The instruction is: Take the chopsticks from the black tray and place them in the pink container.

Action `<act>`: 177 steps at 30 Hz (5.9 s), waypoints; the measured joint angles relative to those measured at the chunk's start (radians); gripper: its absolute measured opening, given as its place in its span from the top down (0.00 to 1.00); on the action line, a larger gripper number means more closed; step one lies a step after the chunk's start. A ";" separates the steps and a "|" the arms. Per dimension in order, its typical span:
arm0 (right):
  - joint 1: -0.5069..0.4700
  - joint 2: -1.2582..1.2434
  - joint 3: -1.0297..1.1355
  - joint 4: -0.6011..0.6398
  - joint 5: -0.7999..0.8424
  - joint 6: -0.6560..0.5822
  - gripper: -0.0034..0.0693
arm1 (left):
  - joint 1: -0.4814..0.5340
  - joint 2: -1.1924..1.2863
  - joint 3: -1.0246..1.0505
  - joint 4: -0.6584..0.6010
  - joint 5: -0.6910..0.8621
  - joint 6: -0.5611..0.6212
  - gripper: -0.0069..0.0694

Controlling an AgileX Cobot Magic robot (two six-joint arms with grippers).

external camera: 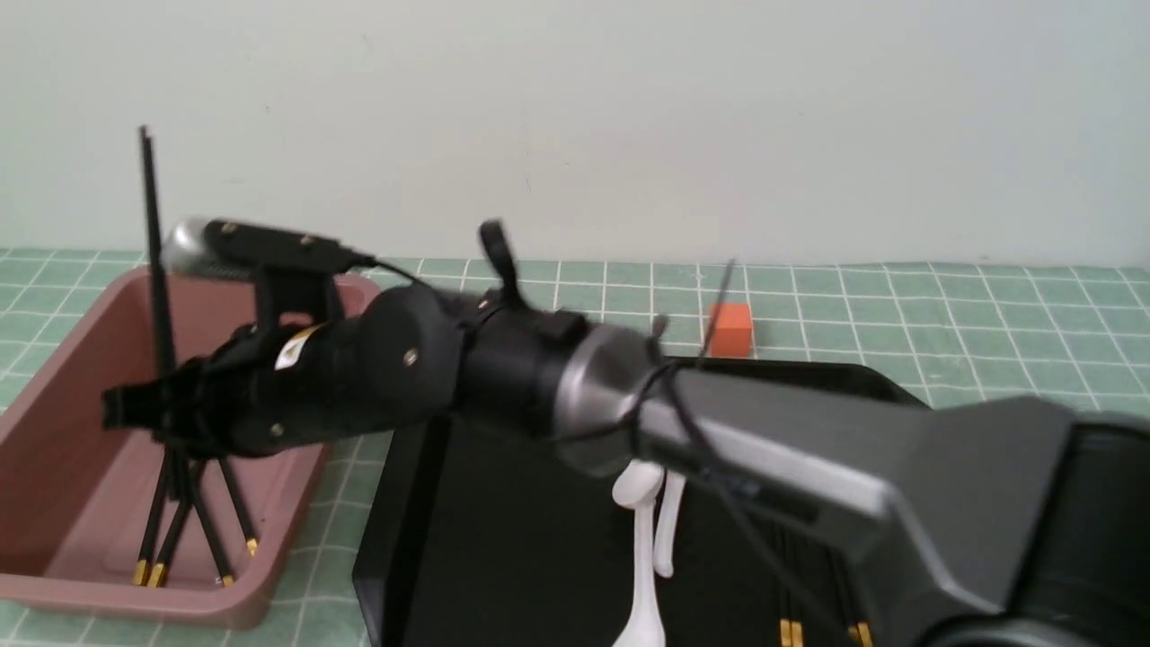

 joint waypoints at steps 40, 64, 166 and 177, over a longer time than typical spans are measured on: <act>0.006 -0.963 0.165 -0.858 0.935 0.109 0.96 | 0.000 0.000 0.000 0.001 0.000 0.000 0.60; 0.006 -1.659 1.665 -1.011 -0.281 0.325 0.95 | 0.000 0.000 0.000 0.000 0.000 -0.001 0.60; -0.873 -2.315 2.017 -0.689 0.035 0.054 0.79 | 0.000 0.000 0.000 0.000 0.000 -0.002 0.60; -0.873 -2.315 2.017 -0.690 0.036 0.052 0.77 | 0.000 0.000 0.000 0.000 0.000 -0.002 0.60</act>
